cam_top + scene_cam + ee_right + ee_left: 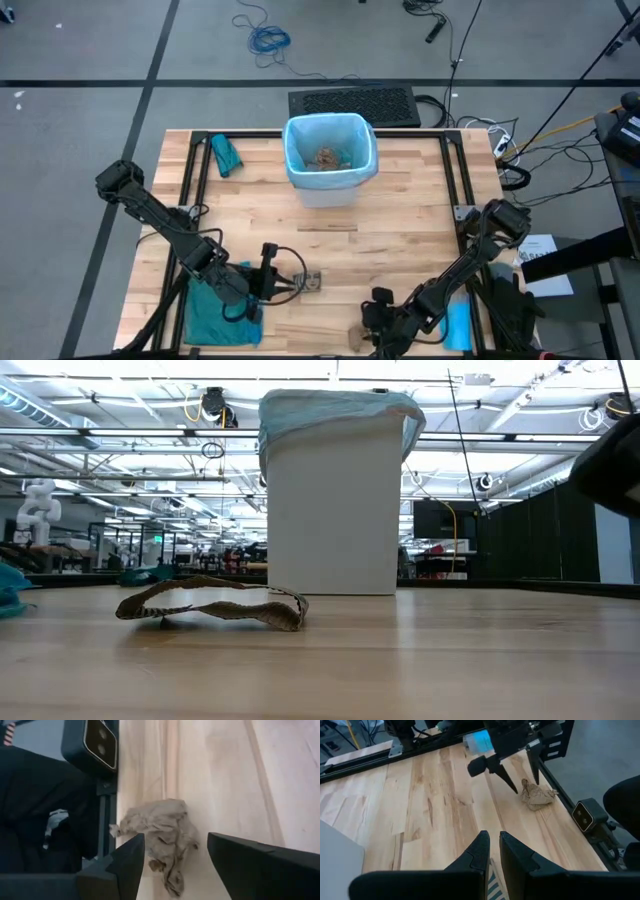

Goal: Place trash/remove bag and relplace
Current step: Put the brown paper napkin into the white trash bin

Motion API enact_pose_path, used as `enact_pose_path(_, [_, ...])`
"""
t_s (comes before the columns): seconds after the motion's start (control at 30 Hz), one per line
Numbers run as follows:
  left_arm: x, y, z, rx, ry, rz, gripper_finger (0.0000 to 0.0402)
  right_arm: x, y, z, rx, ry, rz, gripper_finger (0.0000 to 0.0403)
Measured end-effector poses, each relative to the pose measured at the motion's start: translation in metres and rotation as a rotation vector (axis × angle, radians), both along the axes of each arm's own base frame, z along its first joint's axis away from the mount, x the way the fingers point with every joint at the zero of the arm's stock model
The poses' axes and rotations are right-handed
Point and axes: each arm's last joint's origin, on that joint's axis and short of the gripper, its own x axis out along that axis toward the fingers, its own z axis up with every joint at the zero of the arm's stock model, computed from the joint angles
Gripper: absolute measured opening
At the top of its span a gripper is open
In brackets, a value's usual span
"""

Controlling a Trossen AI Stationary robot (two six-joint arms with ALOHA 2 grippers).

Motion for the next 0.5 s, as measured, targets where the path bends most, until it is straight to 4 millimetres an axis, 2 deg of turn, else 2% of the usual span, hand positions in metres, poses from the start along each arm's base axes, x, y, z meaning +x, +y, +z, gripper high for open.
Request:
enact_pose_path(0.33, [0.000, 0.000, 0.000, 0.000, 0.001, 0.000, 0.0040, 0.003, 0.005, -0.018, 0.045, 0.036, -0.034, 0.0208])
enact_pose_path(0.5, [0.000, 0.000, 0.000, 0.000, 0.001, 0.000, 0.0040, 0.006, 0.002, -0.022, 0.042, 0.030, -0.099, 0.0185])
